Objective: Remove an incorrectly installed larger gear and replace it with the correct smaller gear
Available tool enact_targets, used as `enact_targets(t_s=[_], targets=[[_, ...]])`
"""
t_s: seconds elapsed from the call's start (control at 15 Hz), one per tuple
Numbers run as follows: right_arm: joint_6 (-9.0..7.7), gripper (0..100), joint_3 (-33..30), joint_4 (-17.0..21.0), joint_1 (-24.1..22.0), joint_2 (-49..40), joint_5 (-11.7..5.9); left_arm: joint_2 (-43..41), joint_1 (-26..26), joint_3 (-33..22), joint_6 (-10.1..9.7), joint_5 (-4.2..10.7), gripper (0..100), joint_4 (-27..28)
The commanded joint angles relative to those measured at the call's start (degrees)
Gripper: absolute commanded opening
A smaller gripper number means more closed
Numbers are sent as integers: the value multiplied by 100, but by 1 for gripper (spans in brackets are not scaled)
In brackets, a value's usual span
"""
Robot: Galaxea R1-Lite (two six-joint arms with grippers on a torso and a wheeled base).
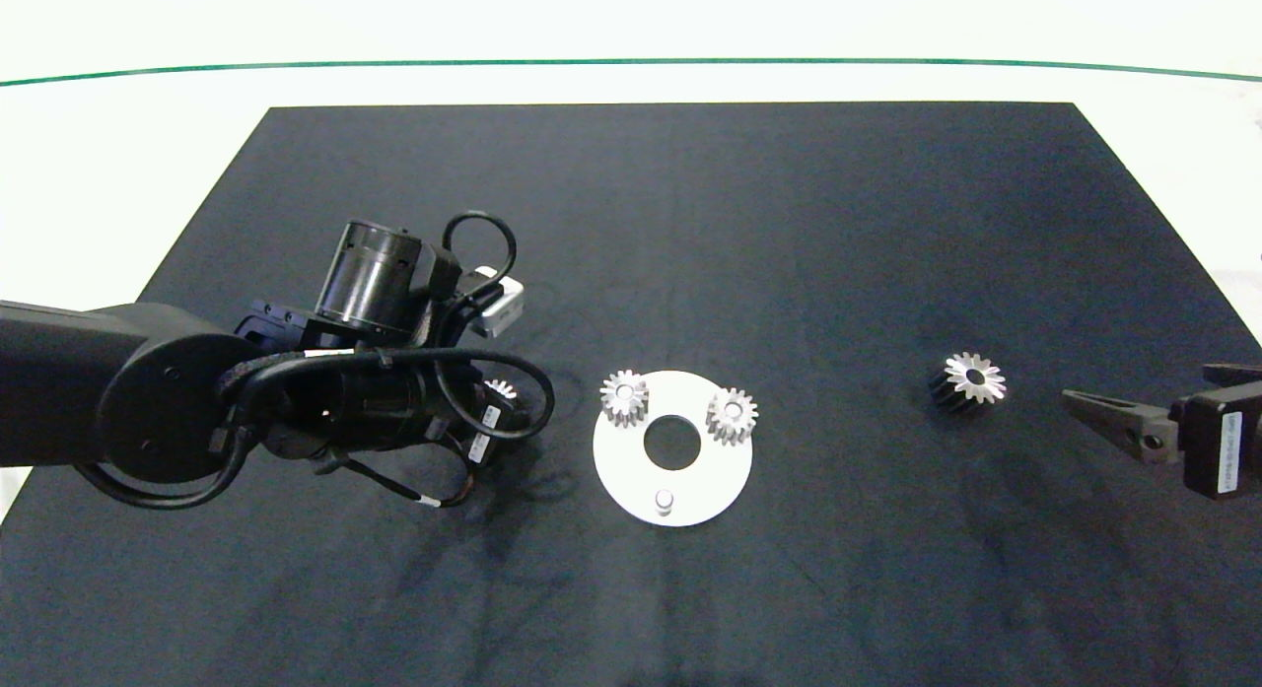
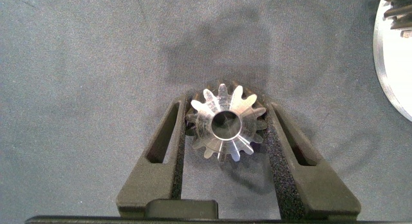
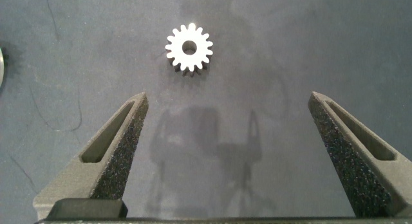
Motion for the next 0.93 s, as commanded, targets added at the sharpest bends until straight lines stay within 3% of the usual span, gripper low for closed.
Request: enact_targets(t_s=[0.07,0.2,0.67,0.93], targets=[[-4,100,8,0,1,-9,8,20,-1,3,5,7,23,8],[-4,100,8,0,-7,-1,17,20,-1,3,5,7,19,-1],[-4,100,8,0,-7,-9,25,-332,-53,3,5,7,19,61],[5,100,8,0,-16,-18,25,-850,-352,82,-39,50,19,693]])
